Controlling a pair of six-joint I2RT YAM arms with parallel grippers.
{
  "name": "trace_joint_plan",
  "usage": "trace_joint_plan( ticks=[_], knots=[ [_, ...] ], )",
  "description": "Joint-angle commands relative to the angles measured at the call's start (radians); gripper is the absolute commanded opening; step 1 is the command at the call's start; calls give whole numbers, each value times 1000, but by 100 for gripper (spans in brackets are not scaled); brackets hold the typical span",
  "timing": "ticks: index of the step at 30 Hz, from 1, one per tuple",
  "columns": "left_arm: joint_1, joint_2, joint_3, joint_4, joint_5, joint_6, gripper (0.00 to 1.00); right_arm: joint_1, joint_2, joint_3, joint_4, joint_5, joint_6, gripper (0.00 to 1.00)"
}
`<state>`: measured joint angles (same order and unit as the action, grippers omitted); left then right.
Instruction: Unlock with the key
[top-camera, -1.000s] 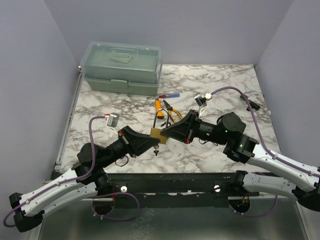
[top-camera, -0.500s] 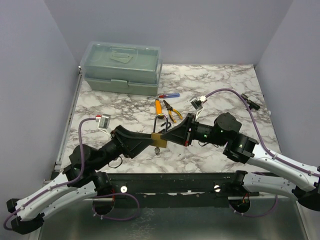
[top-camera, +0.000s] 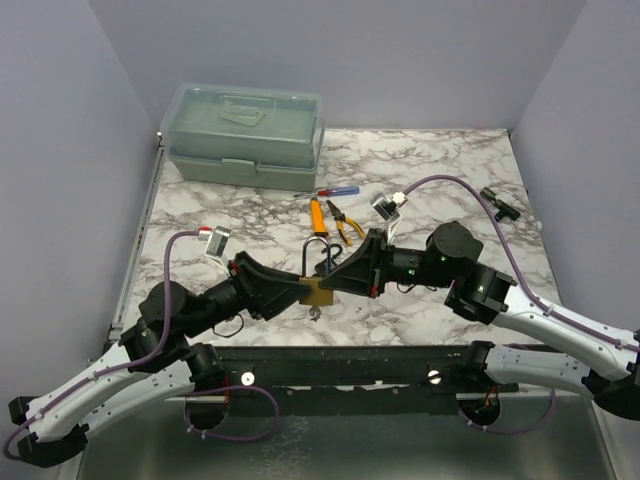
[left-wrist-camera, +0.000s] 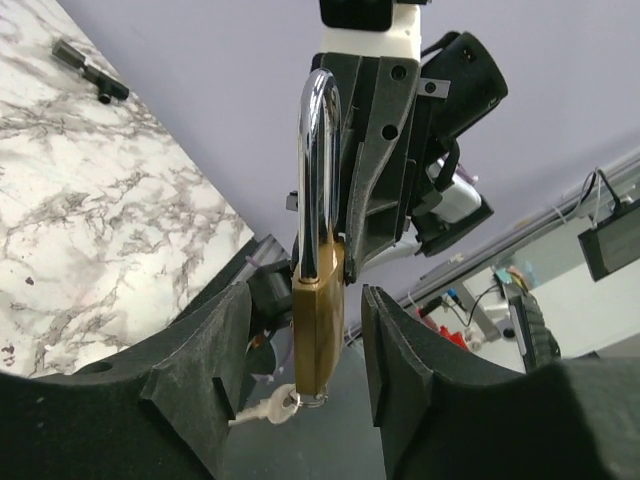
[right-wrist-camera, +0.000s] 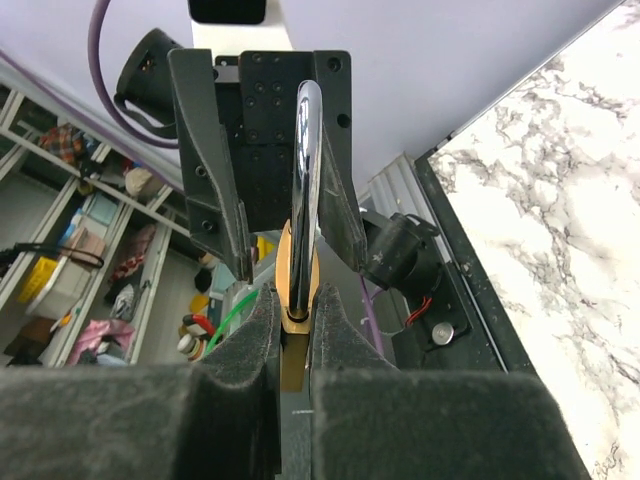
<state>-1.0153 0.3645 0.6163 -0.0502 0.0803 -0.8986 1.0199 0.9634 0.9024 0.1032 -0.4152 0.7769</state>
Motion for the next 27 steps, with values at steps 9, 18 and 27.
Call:
trace_joint_plan(
  ticks=[9,18,27],
  knots=[
    [4,67,49,16,174,23,36,5,25,68,64,-117,7,0],
    [3,93,56,29,204,22,12,5,59,81,67,-145,9,0],
    [2,50,42,0,128,24,0,5,53,139,-86,-31,-34,39]
  ],
)
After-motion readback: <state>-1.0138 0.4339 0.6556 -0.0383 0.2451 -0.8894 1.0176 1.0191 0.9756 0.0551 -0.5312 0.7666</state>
